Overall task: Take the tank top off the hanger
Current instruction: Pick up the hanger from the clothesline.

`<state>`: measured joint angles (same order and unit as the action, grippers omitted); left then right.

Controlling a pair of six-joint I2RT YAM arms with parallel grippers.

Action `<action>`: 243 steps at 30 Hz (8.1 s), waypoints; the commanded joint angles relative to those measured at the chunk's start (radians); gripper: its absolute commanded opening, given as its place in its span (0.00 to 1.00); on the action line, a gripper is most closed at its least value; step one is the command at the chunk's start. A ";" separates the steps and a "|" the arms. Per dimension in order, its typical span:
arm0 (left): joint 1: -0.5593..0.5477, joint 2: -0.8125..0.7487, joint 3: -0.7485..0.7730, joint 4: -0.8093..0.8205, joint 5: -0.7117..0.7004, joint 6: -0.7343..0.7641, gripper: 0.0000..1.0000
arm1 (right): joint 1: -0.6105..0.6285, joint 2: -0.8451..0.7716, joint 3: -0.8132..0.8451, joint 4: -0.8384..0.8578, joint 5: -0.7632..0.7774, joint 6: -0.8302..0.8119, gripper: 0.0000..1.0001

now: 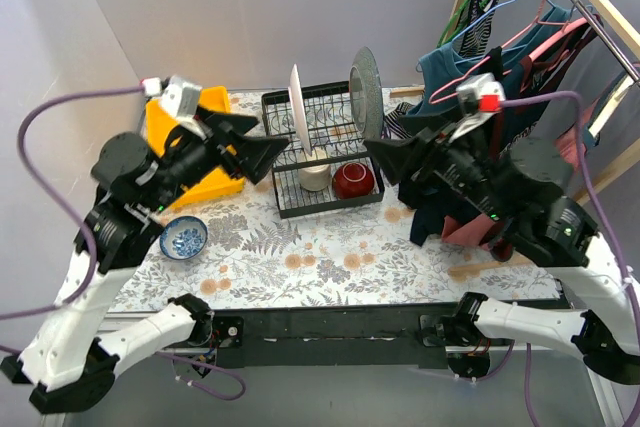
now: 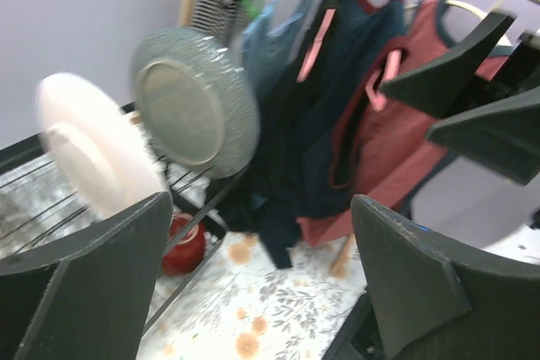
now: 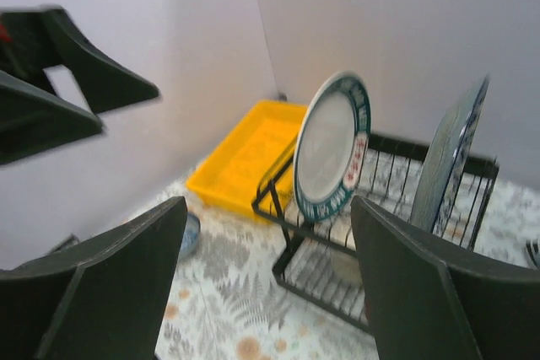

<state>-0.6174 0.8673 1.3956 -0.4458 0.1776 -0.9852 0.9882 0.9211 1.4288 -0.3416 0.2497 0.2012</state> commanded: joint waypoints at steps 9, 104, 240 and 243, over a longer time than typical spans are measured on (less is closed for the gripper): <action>-0.236 0.380 0.098 0.298 0.165 -0.018 0.81 | -0.003 -0.086 0.176 0.274 0.000 -0.148 0.86; -0.777 0.823 0.513 0.599 -0.489 0.304 0.00 | -0.003 -0.294 -0.027 0.489 -0.007 -0.117 0.82; -0.777 -0.037 -0.204 0.156 -0.518 0.206 0.85 | -0.003 0.007 0.113 0.632 0.025 -0.177 0.01; -0.777 -0.045 -0.242 0.203 -0.497 0.212 0.85 | -0.003 0.002 0.113 0.635 0.016 -0.163 0.01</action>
<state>-1.3914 0.8345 1.1950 -0.3058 -0.3325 -0.7818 0.9775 0.9527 1.4960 0.1417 0.2810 -0.0196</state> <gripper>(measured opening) 0.853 0.079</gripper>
